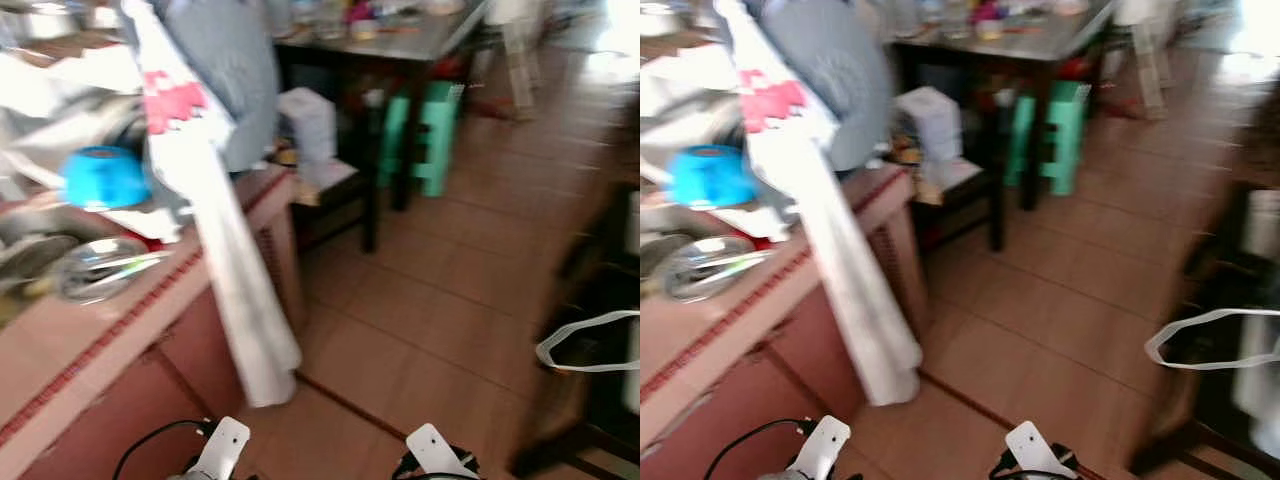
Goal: Kitchen organization
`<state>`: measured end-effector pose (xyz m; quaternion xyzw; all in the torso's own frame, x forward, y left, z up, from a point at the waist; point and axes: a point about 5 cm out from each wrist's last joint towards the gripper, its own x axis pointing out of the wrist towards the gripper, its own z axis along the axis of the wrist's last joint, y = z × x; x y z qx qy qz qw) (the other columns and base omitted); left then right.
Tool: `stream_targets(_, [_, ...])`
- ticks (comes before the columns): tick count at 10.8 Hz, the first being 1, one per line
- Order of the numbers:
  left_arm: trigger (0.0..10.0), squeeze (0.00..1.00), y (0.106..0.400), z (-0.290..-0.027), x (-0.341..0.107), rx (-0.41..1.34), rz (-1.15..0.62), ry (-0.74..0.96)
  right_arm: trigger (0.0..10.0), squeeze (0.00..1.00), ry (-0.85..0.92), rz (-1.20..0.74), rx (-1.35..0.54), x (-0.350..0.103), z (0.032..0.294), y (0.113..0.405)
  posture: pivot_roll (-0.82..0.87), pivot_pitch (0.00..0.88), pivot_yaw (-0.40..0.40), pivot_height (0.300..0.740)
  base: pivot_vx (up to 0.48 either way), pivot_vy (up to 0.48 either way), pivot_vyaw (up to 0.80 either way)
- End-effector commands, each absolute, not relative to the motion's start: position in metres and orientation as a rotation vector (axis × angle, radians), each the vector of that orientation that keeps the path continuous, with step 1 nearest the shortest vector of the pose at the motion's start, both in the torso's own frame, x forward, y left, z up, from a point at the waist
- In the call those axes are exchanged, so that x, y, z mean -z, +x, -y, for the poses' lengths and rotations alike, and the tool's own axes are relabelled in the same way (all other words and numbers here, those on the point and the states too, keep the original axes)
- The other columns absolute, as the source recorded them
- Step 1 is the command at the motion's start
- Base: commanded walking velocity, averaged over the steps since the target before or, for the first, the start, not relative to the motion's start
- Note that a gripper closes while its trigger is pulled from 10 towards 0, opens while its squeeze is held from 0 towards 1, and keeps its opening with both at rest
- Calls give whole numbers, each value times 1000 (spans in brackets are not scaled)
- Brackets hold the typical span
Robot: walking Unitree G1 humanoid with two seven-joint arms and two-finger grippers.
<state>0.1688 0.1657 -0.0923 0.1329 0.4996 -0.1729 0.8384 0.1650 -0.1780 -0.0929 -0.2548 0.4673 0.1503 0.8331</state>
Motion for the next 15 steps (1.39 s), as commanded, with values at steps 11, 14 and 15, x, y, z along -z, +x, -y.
stream_targets(11, [10000,0,165,-161,95,269,-1052,191,10000,0,-630,-1023,-426,96,182,158,34,41,4,740,0,0,0])
stream_targets(14, [10000,0,166,-160,94,294,-1045,228,10000,0,-607,-1007,-417,94,175,163,24,40,30,740,0,0,0])
stream_targets(15, [10000,0,166,-159,94,302,-1045,239,10000,0,-601,-1013,-416,96,173,160,20,39,38,740,0,0,0])
